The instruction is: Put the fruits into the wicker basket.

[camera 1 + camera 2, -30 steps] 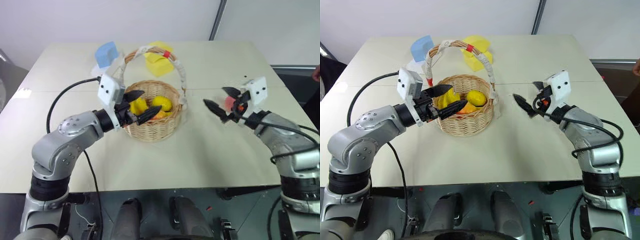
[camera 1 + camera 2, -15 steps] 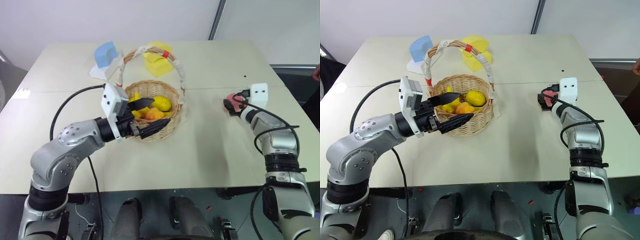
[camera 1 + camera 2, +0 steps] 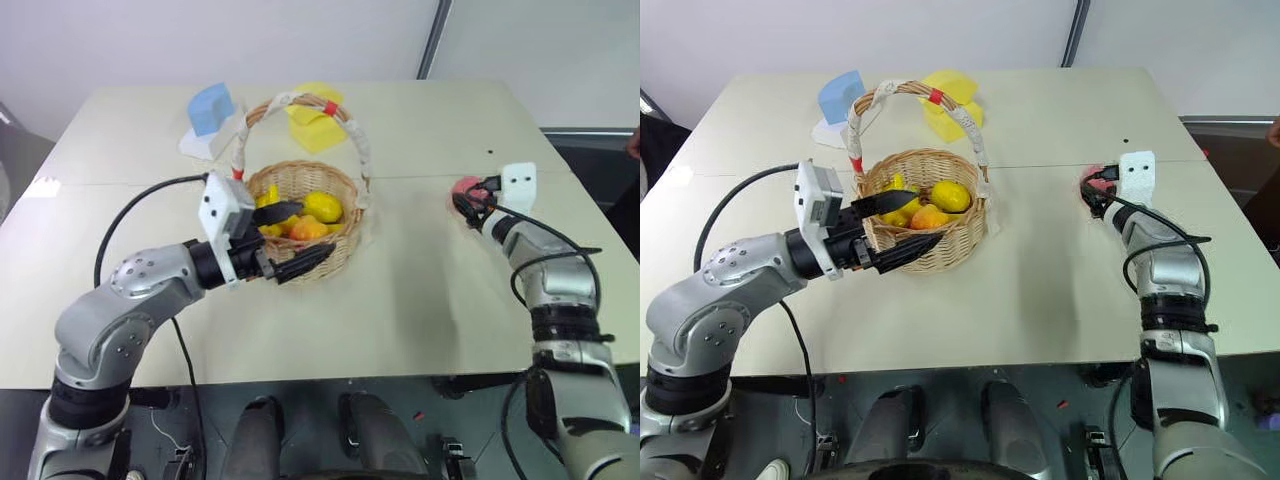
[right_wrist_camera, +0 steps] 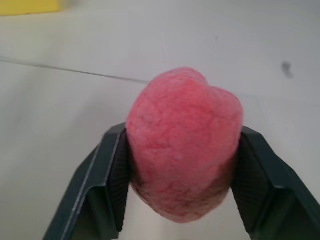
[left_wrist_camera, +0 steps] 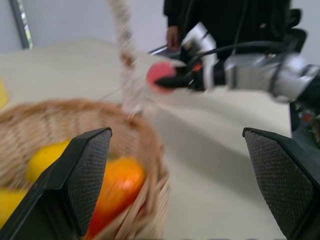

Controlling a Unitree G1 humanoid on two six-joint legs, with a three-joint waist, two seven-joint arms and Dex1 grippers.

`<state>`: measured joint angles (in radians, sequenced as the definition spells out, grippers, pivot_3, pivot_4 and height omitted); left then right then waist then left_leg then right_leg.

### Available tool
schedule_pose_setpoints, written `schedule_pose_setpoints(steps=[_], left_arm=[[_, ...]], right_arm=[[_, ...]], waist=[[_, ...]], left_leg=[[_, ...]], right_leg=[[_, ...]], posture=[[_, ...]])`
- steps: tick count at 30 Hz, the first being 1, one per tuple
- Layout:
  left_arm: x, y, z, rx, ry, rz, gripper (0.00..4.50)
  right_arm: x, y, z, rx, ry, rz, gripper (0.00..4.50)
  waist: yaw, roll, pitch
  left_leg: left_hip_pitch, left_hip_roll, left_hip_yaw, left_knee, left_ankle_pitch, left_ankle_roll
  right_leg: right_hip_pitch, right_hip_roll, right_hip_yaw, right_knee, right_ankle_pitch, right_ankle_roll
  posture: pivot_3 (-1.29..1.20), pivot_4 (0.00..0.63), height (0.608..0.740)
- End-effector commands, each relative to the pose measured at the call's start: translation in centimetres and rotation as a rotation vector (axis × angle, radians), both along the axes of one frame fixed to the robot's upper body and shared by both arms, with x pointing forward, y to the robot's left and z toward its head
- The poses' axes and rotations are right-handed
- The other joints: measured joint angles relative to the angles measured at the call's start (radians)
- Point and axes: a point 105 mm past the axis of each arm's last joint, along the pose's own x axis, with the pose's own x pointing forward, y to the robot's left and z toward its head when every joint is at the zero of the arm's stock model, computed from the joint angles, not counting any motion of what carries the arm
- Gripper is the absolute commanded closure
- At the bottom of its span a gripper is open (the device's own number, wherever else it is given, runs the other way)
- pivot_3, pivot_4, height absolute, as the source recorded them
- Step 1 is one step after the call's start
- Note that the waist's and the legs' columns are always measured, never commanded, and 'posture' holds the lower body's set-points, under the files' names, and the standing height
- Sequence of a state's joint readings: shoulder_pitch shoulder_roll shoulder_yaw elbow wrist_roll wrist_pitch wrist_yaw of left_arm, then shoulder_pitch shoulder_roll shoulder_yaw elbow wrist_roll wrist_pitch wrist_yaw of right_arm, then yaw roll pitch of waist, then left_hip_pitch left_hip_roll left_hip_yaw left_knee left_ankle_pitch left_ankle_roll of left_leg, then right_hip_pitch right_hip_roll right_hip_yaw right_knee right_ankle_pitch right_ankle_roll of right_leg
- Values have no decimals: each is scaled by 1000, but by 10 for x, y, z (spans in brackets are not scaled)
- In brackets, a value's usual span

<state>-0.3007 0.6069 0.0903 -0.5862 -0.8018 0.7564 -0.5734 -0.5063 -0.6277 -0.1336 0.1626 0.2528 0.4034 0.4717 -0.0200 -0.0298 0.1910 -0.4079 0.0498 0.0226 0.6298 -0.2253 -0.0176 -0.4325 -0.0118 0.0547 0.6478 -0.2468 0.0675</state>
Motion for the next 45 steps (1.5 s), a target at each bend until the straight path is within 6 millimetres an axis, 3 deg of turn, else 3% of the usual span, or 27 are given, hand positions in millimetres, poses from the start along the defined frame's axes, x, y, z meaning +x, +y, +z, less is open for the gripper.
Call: schedule_pose_setpoints(steps=[1,4,7,9,12,16,19,23,24,28,32,34,38,41,44,45], left_arm=[[2,25,9,-11,-66,66,0],[1,45,6,-14,-75,99,0],[-1,59,2,0,-79,114,0],[-3,63,1,8,-85,112,0],[-6,66,5,-16,-97,115,0],[-10,63,4,-21,-94,116,0],[-13,60,3,-30,-96,125,0],[-17,55,1,-43,-92,127,0],[-18,54,1,-46,-91,128,0],[-18,54,0,-47,-89,134,0],[-17,53,1,-51,-92,126,0],[-15,51,2,-55,-91,108,0],[-13,48,4,-65,-94,83,0],[-10,46,5,-63,-97,70,0],[-8,43,6,-67,-102,66,0],[-8,42,7,-69,-105,65,0]], right_arm=[[-50,57,40,-109,-106,415,2307],[-98,94,49,-45,-48,705,2307],[-126,136,61,10,-39,905,2307],[-126,157,64,15,-53,930,2307],[-103,188,69,26,-108,853,2307],[-71,209,63,93,-76,701,2307],[-60,220,59,91,-70,665,2307],[-61,224,64,96,-91,675,263],[-64,224,66,89,-109,685,69],[-91,215,77,108,-158,814,69],[-121,184,71,194,-88,926,69],[-111,164,66,232,-65,829,69],[-76,152,61,221,-108,629,69],[-52,152,62,267,-148,528,69],[-40,161,56,291,-149,515,69],[-37,163,54,295,-146,509,292]], waist=[[-1,0,0],[-2,0,0],[-7,0,0],[-15,0,0],[-24,-1,0],[-23,-1,-1],[-21,-1,-1],[-22,-1,-1],[-23,-1,-1],[-22,-1,-1],[-18,-1,-1],[-19,-2,-1],[-31,-2,-1],[-37,-2,-1],[-36,-2,-1],[-36,-1,-1]], left_leg=[[0,0,0,0,0,0],[1,1,-1,0,0,0],[1,1,0,1,0,0],[2,1,0,2,0,0],[2,1,0,3,0,-1],[-1,1,0,2,0,-1],[-3,1,1,1,0,-1],[-4,1,1,0,0,-1],[-4,1,1,0,0,-1],[-3,1,1,1,0,-1],[-3,1,0,1,0,-1],[-2,1,0,1,0,0],[1,1,1,1,0,-1],[2,1,0,1,0,0],[0,2,-1,0,0,0],[0,1,-1,0,0,0]], right_leg=[[0,0,0,0,0,0],[1,1,-1,0,0,0],[1,0,-1,0,-2,-3],[1,0,-1,0,-2,-4],[1,0,-1,-1,-1,-6],[0,-1,-1,-1,0,-9],[-3,-2,0,-1,0,-7],[-4,-2,0,-1,-1,-6],[-4,-2,0,-1,-1,-6],[-4,-1,-1,0,-1,-6],[-2,-2,-1,-1,-1,-6],[-1,-2,-1,-2,-1,-6],[0,-1,0,-1,0,-8],[-1,1,0,0,0,-8],[-2,2,0,0,1,-8],[-2,2,0,0,0,-7]], posture=[[0,150,740],[0,150,740],[0,150,740],[0,150,740],[0,150,740],[0,150,740],[0,150,740],[0,150,740],[0,150,740],[0,150,740],[0,150,740],[0,150,740],[0,150,740],[0,150,740],[0,150,740],[0,150,740]])
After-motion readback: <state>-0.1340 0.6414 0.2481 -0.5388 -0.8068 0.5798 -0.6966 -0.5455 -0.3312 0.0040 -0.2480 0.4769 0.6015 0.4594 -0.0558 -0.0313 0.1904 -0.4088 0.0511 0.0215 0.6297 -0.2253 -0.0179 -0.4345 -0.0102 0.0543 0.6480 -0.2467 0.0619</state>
